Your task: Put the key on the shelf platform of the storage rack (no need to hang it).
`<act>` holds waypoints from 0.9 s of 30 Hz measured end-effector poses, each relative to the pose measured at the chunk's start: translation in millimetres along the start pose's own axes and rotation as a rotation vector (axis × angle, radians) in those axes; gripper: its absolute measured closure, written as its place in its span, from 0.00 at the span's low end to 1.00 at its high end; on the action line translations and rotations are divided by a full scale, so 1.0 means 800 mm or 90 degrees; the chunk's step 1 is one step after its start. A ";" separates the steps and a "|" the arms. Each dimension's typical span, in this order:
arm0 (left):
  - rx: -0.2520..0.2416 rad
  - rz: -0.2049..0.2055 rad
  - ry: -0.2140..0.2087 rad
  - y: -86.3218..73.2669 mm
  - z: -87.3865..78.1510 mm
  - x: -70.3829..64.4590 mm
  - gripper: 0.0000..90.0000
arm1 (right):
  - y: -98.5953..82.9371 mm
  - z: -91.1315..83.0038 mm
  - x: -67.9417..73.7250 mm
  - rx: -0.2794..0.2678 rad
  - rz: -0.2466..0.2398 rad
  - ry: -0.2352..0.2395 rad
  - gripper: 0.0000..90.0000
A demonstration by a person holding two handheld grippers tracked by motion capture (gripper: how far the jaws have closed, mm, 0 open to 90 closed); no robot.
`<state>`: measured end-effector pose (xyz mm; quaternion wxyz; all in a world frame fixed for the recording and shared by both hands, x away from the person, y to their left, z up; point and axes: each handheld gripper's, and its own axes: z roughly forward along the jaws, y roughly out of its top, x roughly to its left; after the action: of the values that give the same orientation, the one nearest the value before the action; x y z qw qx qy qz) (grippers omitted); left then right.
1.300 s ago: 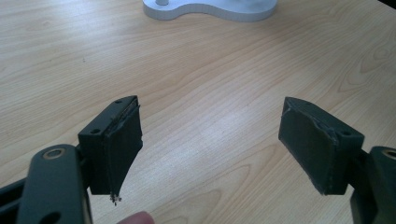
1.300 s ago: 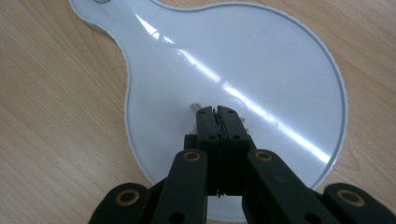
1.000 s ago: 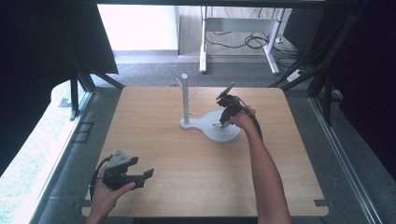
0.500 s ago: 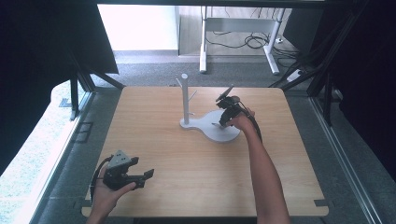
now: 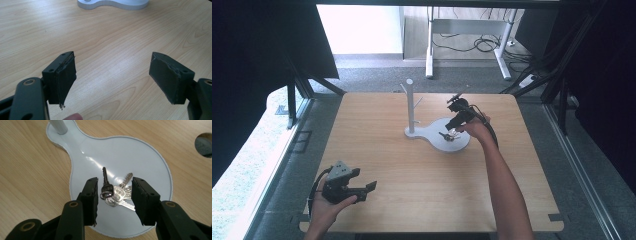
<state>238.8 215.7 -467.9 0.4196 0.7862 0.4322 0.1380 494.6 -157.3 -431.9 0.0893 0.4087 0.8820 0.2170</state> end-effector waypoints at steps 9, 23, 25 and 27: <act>0.001 -0.009 0.006 -0.002 -0.001 0.006 0.24 | -0.022 -0.024 0.016 -0.039 -0.028 0.036 0.56; 0.000 -0.011 0.007 -0.002 -0.003 0.008 0.24 | -0.088 -0.056 0.022 -0.088 -0.038 0.048 0.54; 0.001 -0.009 0.005 -0.002 -0.002 0.008 0.24 | -0.103 -0.061 0.023 -0.091 -0.037 0.053 0.54; 0.003 -0.007 0.004 -0.002 0.000 0.006 0.24 | -0.125 -0.066 0.024 -0.096 -0.037 0.052 0.54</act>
<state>240.3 219.8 -469.8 0.4174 0.7842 0.4383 0.1367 395.9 -216.2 -430.2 0.0899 0.3656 0.8777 0.2964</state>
